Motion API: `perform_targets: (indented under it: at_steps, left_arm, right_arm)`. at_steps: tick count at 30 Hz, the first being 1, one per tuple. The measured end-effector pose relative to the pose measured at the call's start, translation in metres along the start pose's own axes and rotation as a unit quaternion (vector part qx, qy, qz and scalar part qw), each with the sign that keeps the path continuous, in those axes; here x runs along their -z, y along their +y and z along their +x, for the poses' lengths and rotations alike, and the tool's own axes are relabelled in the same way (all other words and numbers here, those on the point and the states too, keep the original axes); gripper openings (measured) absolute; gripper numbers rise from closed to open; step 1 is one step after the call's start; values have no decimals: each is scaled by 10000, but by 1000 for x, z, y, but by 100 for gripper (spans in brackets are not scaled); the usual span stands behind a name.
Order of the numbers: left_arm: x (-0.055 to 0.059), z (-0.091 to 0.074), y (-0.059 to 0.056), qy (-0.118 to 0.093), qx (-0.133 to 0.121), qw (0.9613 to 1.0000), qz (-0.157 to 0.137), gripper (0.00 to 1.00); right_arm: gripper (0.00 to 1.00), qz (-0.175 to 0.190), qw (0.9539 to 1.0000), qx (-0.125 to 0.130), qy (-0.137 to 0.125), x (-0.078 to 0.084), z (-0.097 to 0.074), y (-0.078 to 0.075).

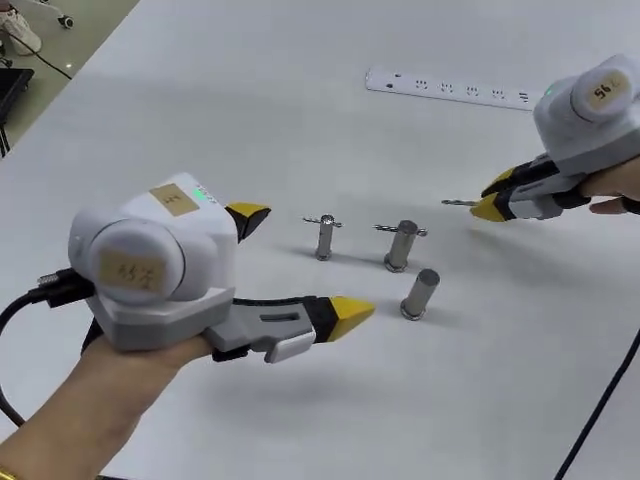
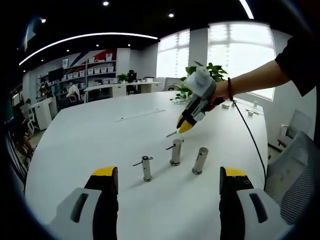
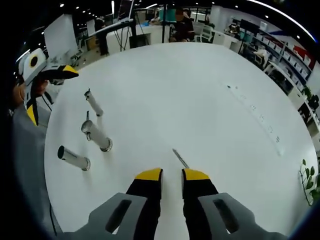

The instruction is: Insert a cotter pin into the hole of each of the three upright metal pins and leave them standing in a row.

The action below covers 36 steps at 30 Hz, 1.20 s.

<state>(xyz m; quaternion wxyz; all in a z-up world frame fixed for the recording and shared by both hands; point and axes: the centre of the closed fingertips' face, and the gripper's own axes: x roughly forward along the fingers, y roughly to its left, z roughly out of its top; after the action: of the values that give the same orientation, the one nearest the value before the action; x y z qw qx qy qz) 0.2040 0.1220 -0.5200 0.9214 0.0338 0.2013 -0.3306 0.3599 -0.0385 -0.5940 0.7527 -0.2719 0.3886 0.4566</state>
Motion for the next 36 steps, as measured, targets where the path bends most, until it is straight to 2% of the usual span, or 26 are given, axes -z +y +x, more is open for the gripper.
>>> perform_targets:
  at_steps: [12, 18, 27, 32, 36]
  left_arm:
    - [1, 0, -1, 28, 0, 10000, -27, 80]
    - [-2, -2, 1, -44, -9, 9999, -100, 79]
    - [-3, -2, 2, -70, -1, 9999, -119, 78]
    - [-3, -2, 3, -68, -12, 9999, -110, 78]
    - [-3, -1, 4, -51, -16, 9999, -101, 78]
  right_arm:
    - [10, -186, 9997, 4, 176, 4, 7, -11]
    - [9, -118, 9994, -127, 296, 1, 11, -18]
    - [8, -172, 9979, -233, 580, 7, 15, -11]
    - [5, -131, 9974, -195, 682, 8, 16, -15]
    - [4, -243, 9963, -180, 810, 7, 16, -15]
